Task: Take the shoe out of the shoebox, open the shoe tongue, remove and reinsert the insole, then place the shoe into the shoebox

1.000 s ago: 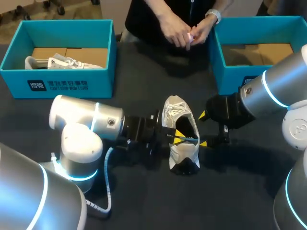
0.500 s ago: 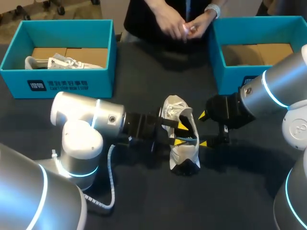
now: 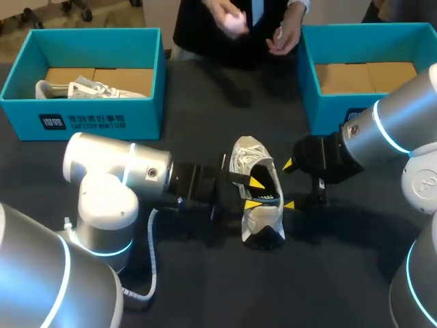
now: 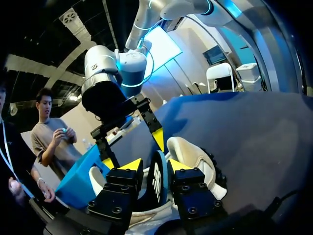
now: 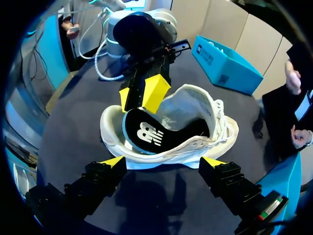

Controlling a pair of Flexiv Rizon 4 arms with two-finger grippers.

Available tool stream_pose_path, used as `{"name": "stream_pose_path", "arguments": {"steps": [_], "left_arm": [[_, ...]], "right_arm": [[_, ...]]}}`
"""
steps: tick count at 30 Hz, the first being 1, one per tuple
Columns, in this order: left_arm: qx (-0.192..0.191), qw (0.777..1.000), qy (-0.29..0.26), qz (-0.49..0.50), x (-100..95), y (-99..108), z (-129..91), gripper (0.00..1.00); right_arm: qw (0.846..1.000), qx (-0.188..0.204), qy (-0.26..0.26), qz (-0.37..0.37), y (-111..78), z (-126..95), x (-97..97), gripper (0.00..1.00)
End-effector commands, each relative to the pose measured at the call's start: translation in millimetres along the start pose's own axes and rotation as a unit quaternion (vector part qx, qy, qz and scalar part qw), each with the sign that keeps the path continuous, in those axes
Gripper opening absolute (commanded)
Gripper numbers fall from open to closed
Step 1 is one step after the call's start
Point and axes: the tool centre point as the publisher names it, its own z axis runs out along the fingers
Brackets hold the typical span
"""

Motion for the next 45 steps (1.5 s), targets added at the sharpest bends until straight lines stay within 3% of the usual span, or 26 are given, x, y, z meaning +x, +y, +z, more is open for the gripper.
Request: {"name": "stream_pose_path", "arguments": {"steps": [1, 12, 22, 28, 32, 37, 41, 45], "left_arm": [[0.001, 1.0, -0.002, 0.001, -0.3, -4.9, -4.9, 0.35], [-0.006, 1.0, 0.019, 0.003, -8.8, -21.0, -18.3, 0.48], [-0.031, 0.998, 0.054, 0.001, -15.8, -26.6, -41.0, 0.49], [-0.053, 0.995, 0.082, 0.015, -24.9, -24.4, -54.2, 0.63], [-0.055, 0.99, 0.125, 0.019, -29.7, -27.0, -61.0, 0.89], [-0.072, 0.983, 0.164, 0.03, -42.1, -32.4, -68.5, 0.91], [-0.084, 0.972, 0.218, 0.039, -52.0, -37.3, -73.1, 1.0], [-0.094, 0.97, 0.217, 0.053, -60.7, -38.8, -74.1, 1.0]], "right_arm": [[1.0, 0.0, -0.001, 0.0, 0.2, 0.2, 0.9, 1.0], [1.0, 0.0, -0.001, 0.0, 0.2, 0.2, 0.9, 1.0], [1.0, 0.0, -0.001, 0.0, 0.2, 0.2, 0.9, 1.0], [1.0, 0.0, -0.001, 0.0, 0.2, 0.2, 0.9, 1.0], [1.0, 0.0, -0.001, 0.0, 0.2, 0.2, 0.9, 1.0], [1.0, 0.0, -0.005, 0.009, -2.0, -0.1, 1.0, 1.0], [1.0, 0.007, -0.019, 0.018, -6.7, -6.1, -1.8, 1.0], [0.999, 0.025, -0.024, 0.02, -9.3, -14.7, -4.5, 1.0]]}}
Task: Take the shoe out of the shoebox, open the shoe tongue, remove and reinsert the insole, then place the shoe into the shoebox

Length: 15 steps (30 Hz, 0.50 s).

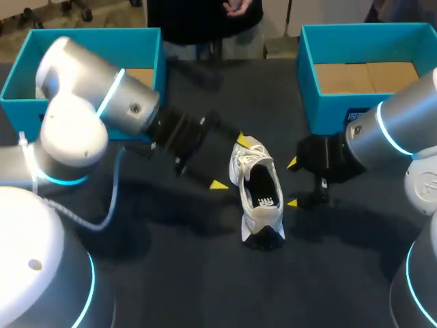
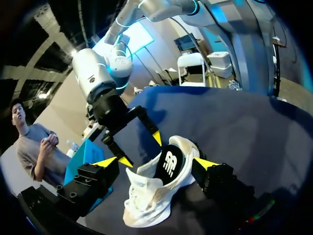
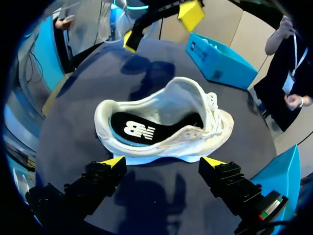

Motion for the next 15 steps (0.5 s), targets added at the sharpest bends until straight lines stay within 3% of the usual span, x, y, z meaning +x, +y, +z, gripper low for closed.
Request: {"name": "stream_pose_path", "arguments": {"steps": [1, 15], "left_arm": [[-0.004, 0.998, 0.067, -0.001, -8.8, -2.2, -5.3, 1.0], [-0.004, 0.998, 0.067, -0.001, -8.8, -2.2, -5.3, 1.0]], "right_arm": [[1.0, 0.021, -0.002, 0.0, -0.5, -15.9, 1.7, 1.0], [0.997, 0.065, 0.035, -0.034, -20.1, -85.3, -7.9, 1.0]]}}
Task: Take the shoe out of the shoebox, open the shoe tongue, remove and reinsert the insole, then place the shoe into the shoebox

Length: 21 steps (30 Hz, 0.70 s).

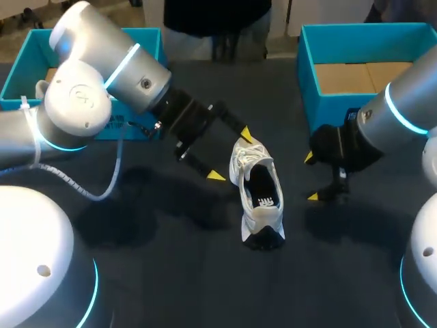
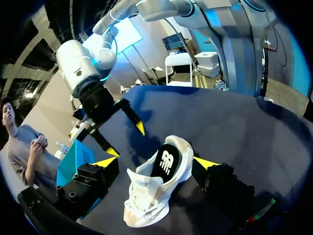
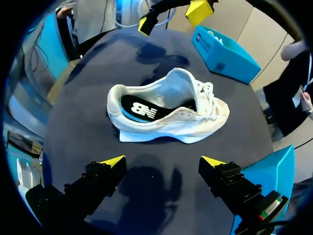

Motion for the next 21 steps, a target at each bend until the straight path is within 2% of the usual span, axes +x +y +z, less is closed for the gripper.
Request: {"name": "stream_pose_path", "arguments": {"steps": [1, 8, 10, 18, 21], "left_arm": [[-0.001, 1.0, 0.002, 0.0, -0.8, 0.4, 0.6, 1.0], [-0.001, 1.0, 0.002, 0.0, -0.8, 0.4, 0.6, 1.0], [-0.029, 0.999, 0.032, 0.01, 0.6, -1.2, 1.9, 1.0], [-0.088, 0.984, 0.134, 0.071, -4.0, 3.3, -7.3, 1.0], [-0.082, 0.979, 0.165, 0.091, -11.0, 3.0, -11.9, 1.0]], "right_arm": [[1.0, 0.009, 0.014, -0.005, -7.7, -46.1, 3.0, 1.0], [1.0, 0.023, 0.005, 0.002, -25.6, -85.6, 11.1, 1.0], [0.999, 0.03, 0.017, 0.0, -28.5, -89.6, 12.8, 1.0], [0.998, 0.051, 0.032, -0.005, -42.2, -105.2, 14.2, 1.0], [0.998, 0.052, 0.045, -0.013, -44.5, -108.9, 12.2, 1.0]]}}
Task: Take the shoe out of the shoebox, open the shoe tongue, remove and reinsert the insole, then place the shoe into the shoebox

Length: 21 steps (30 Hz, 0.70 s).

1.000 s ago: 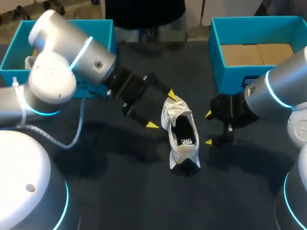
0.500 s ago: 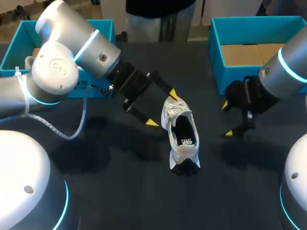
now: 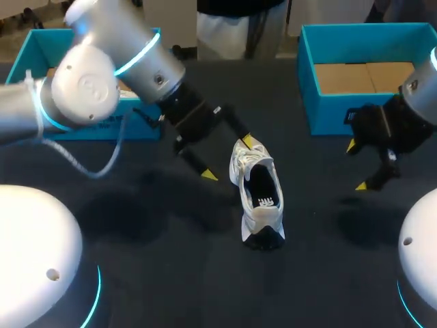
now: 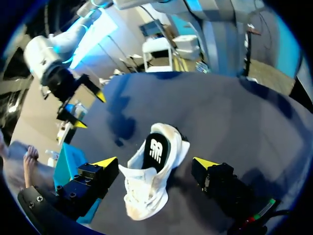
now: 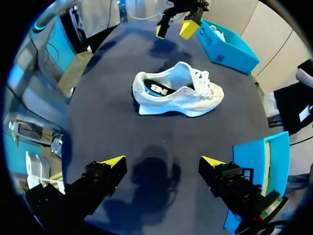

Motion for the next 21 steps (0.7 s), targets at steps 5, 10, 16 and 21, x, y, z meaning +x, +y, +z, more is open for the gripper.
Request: {"name": "stream_pose_path", "arguments": {"steps": [5, 10, 16, 21], "left_arm": [[-0.011, 0.991, 0.126, 0.049, -26.4, -3.6, -16.3, 1.0], [-0.043, 0.981, 0.168, 0.087, -35.7, -7.3, -18.0, 1.0], [-0.064, 0.965, 0.198, 0.157, -38.7, -3.2, -18.5, 1.0], [-0.073, 0.966, 0.197, 0.151, -42.6, 4.2, -19.7, 0.44]], "right_arm": [[0.999, -0.02, 0.032, -0.013, -3.7, -19.7, -0.6, 1.0], [0.999, -0.02, 0.032, -0.013, -3.7, -19.7, -0.6, 1.0], [0.999, -0.02, 0.032, -0.013, -3.7, -19.7, -0.6, 1.0], [0.999, -0.02, 0.032, -0.013, -3.7, -19.7, -0.6, 1.0]]}}
